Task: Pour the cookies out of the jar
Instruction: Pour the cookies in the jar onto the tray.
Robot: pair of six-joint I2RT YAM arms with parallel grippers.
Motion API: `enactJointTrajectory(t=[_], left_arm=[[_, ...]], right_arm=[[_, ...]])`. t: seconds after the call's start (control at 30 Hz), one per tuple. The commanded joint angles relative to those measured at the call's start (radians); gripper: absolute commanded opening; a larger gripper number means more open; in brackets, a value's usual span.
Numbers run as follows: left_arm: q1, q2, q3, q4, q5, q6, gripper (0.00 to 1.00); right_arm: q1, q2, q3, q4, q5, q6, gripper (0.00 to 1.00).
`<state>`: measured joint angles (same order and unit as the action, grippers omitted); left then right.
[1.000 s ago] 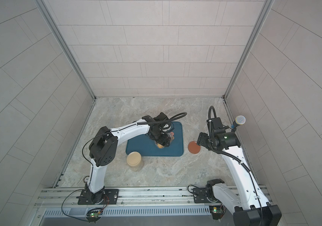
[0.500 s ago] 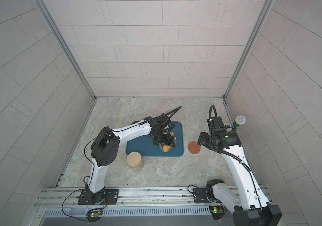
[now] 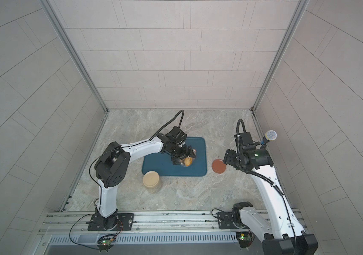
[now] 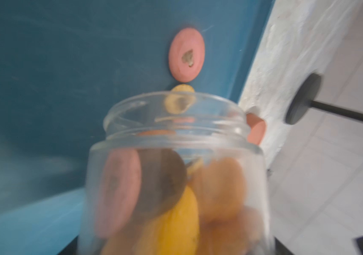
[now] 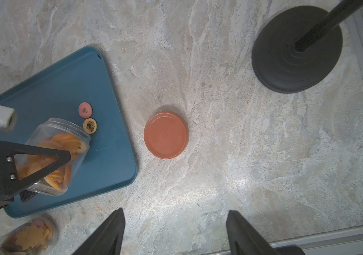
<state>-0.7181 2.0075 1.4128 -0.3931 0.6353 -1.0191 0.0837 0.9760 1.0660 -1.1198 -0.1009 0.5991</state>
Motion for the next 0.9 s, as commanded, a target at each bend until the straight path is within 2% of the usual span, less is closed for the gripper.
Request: enactJointTrajectory(t=[0.0, 0.03, 0.07, 0.1, 0.2, 0.33, 0.4, 0.43, 0.47, 0.5, 0.6, 0.73, 0.87], left_arm=[[0.009, -0.024, -0.151, 0.313, 0.068, -0.275, 0.00], [0.014, -0.024, -0.187, 0.387, 0.088, -0.352, 0.00], [0.012, -0.020, -0.225, 0.534, 0.109, -0.449, 0.00], [0.010, -0.018, -0.239, 0.619, 0.110, -0.493, 0.00], [0.019, -0.016, -0.193, 0.406, 0.060, -0.377, 0.00], [0.013, -0.060, -0.218, 0.436, 0.047, -0.416, 0.00], [0.014, -0.079, -0.223, 0.381, -0.014, -0.374, 0.00], [0.027, -0.064, -0.219, 0.319, -0.004, -0.381, 0.00], [0.027, -0.060, -0.243, 0.399, 0.042, -0.447, 0.00], [0.021, -0.080, -0.281, 0.555, 0.052, -0.507, 0.00], [0.023, -0.125, -0.245, 0.406, 0.001, -0.420, 0.00], [0.014, -0.137, -0.242, 0.641, 0.069, -0.465, 0.00], [0.015, -0.170, -0.253, 0.629, 0.072, -0.457, 0.00]], right_arm=[[-0.005, -0.013, 0.028, -0.025, 0.016, 0.001, 0.77], [-0.006, -0.011, 0.029, -0.026, 0.020, 0.000, 0.77], [-0.007, -0.009, 0.031, -0.032, 0.021, -0.004, 0.77], [-0.007, -0.011, 0.030, -0.033, 0.020, -0.006, 0.77], [-0.007, -0.009, 0.018, -0.024, 0.027, -0.006, 0.77], [-0.009, -0.009, 0.020, -0.026, 0.021, -0.007, 0.77], [-0.009, -0.014, 0.025, -0.027, 0.031, -0.010, 0.77], [-0.010, -0.013, 0.021, -0.023, 0.033, -0.010, 0.77], [-0.009, -0.005, 0.024, -0.021, 0.030, -0.010, 0.77], [-0.009, 0.002, 0.029, -0.022, 0.021, -0.010, 0.77], [-0.010, -0.002, 0.027, -0.017, 0.022, -0.007, 0.77], [-0.009, -0.002, 0.023, -0.013, 0.021, -0.010, 0.77], [-0.010, -0.012, 0.018, -0.014, 0.023, -0.007, 0.77]])
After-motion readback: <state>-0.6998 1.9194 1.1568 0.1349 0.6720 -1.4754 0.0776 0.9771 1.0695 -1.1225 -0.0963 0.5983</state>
